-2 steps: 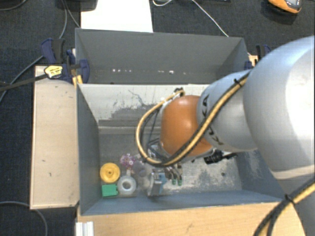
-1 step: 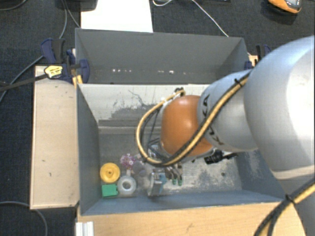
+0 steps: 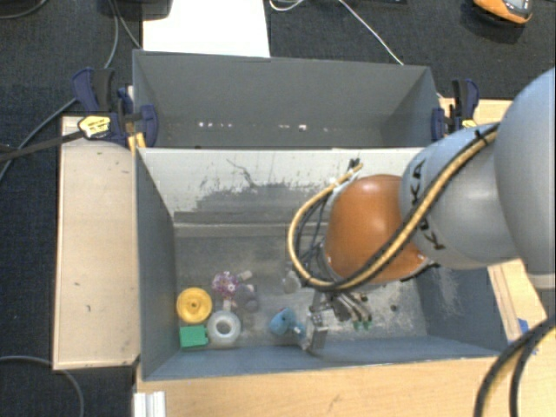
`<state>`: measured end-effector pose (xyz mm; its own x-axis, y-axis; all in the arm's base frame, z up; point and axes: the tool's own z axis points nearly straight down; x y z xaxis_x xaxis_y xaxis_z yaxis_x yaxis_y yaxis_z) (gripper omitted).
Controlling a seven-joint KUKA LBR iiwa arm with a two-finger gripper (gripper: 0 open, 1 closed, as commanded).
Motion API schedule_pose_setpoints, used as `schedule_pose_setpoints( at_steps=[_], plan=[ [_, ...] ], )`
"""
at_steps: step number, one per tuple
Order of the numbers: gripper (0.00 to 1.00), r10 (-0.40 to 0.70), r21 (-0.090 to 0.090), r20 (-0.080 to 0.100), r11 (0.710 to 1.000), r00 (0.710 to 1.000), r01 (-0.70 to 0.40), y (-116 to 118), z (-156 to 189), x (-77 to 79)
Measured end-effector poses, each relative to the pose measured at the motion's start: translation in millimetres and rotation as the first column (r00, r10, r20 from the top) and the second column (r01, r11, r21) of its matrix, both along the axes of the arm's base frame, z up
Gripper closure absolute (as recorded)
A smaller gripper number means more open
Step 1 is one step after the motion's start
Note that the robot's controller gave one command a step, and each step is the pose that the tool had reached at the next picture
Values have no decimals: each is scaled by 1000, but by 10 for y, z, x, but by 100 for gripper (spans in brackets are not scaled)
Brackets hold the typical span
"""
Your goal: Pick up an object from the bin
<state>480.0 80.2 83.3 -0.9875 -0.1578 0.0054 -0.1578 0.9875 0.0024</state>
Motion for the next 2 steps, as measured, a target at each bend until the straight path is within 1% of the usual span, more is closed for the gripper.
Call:
schedule_pose_setpoints(
  at_steps=[1, 2],
  plan=[
    [0, -117, -3, -8, 993, 993, 117, 91, 853, 33],
    [0, -112, 0, 3, 994, 994, 112, -130, 694, 39]
  ],
)
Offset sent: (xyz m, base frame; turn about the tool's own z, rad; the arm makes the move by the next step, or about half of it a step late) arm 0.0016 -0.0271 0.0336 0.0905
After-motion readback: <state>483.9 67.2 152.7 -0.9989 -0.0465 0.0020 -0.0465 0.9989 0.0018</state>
